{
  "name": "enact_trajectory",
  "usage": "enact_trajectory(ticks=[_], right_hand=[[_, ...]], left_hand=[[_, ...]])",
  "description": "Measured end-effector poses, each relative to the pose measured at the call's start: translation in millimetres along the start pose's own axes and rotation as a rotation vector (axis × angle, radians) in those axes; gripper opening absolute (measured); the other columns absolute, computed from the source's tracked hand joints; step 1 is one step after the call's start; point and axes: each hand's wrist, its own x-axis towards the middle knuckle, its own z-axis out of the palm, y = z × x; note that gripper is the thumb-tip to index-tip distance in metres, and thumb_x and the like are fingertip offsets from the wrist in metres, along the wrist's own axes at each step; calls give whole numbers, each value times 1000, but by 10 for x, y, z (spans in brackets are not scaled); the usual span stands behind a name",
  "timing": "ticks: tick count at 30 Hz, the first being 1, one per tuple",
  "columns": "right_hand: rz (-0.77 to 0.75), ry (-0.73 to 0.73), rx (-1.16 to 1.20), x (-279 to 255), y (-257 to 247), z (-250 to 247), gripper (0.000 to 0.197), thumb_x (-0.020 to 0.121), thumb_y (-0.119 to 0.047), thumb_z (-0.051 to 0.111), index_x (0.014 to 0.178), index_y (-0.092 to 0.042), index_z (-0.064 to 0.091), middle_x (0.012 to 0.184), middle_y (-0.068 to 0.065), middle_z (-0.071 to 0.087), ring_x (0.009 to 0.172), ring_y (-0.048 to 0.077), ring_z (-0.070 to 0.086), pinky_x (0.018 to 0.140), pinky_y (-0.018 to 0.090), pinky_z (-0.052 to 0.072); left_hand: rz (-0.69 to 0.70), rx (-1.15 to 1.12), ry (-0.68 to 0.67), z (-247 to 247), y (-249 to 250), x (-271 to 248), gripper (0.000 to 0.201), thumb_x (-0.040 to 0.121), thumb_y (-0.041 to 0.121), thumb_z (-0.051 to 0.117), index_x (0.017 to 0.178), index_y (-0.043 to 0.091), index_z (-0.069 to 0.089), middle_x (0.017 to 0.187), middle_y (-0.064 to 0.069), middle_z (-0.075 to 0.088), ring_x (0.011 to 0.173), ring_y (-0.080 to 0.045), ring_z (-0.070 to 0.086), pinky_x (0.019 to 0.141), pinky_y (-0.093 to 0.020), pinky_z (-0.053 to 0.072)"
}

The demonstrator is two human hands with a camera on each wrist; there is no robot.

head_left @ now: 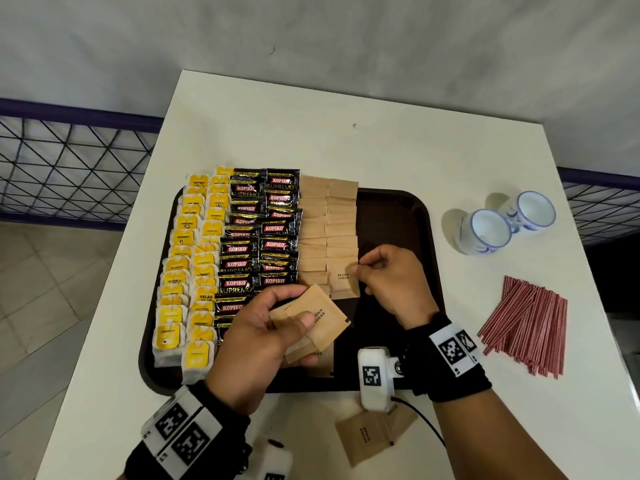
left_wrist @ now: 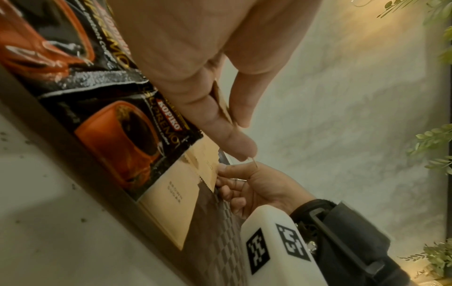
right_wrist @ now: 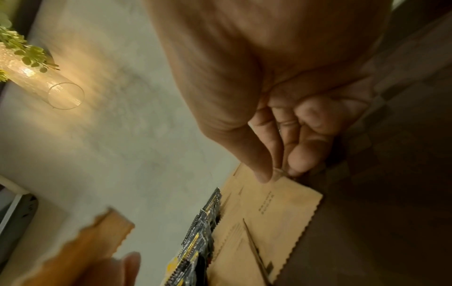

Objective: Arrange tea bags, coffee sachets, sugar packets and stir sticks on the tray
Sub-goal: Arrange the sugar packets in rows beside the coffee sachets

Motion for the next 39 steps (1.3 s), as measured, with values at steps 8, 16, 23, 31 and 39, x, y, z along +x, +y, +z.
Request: enact_trajectory(ticks=[8, 16, 23, 31, 39], right_hand=[[-113, -404, 287, -549, -240, -218, 16, 83, -9, 78, 98, -6, 72, 81, 11, 68, 62, 15, 60, 50, 13, 43], [-14, -265, 285, -485, -3, -259, 7, 84, -5, 76, 83, -11, 72, 76, 11, 73, 58, 11, 59, 48, 23, 45], [161, -153, 358, -392, 146, -342, 4, 86, -5, 74, 85, -9, 72, 79, 8, 76, 71, 18, 70, 55, 27, 54], [134, -112, 225, -291, 87, -166, 4, 83, -7, 76, 80, -8, 73, 57, 7, 65, 48, 13, 57, 42, 14, 38], [110, -92, 145, -282, 55, -38, 8, 84, -15, 76, 81, -9, 71, 66, 10, 73, 53, 15, 67, 46, 26, 45]], left_hand=[[49, 12, 12, 28, -10, 22, 26, 85, 0, 73, 102, 19, 72, 87, 1, 76, 79, -26, 74, 56, -39, 60], [-41, -70, -21, 41, 23, 11, 27, 98, -3, 52, 110, 13, 70, 102, -16, 76, 94, -36, 75, 73, -47, 61], [-59, -112, -31, -68, -4, -16, 42, 97, -11, 46, 115, 16, 73, 116, -15, 68, 100, -37, 73, 67, -40, 63], [59, 75, -8, -47, 1, -99, 40, 91, -5, 64, 117, 25, 69, 103, -1, 78, 96, -23, 75, 80, -47, 63], [103, 30, 47, -35, 67, -96, 24, 90, -1, 66, 107, 14, 73, 93, -13, 77, 90, -28, 76, 66, -38, 62]])
